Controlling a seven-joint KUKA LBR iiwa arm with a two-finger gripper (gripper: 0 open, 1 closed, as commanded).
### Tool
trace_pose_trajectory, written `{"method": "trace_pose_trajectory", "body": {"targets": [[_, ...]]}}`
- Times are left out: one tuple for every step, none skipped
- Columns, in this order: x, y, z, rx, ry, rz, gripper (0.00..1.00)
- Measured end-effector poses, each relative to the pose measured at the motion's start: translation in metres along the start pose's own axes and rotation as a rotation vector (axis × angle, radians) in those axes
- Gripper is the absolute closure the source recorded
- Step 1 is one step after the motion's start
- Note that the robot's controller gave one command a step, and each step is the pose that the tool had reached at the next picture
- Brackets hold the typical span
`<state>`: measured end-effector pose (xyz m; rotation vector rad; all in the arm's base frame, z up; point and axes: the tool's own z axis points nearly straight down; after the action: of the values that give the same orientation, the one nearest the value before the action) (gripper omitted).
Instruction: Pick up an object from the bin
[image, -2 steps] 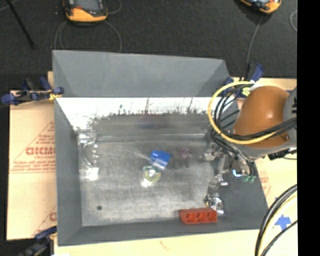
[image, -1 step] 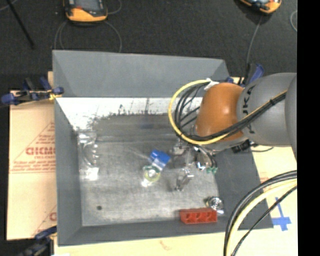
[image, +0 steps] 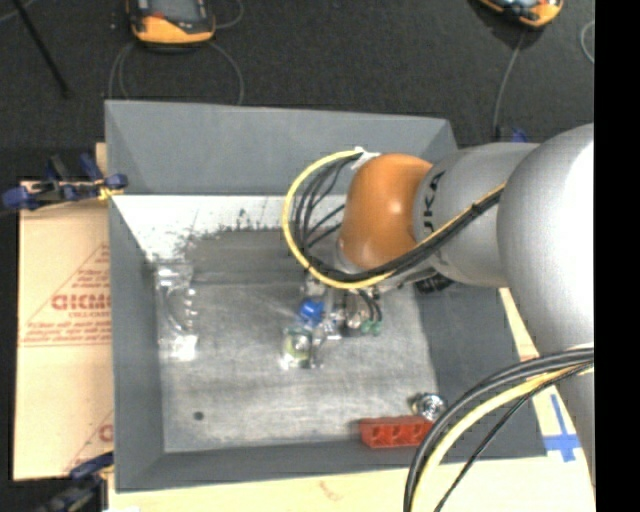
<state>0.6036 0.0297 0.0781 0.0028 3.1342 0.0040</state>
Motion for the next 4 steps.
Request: {"method": "trace_pose_trajectory", "body": {"targets": [[0.0,-0.003,-0.002,0.002,-0.003,0.003,1.0],[0.001,-0.003,-0.001,0.002,0.002,0.002,0.0],[0.0,-0.004,-0.002,0.003,-0.003,0.001,1.0],[-0.014,-0.008,-0.044,0.002,0.0,-0.678,1.0]]}}
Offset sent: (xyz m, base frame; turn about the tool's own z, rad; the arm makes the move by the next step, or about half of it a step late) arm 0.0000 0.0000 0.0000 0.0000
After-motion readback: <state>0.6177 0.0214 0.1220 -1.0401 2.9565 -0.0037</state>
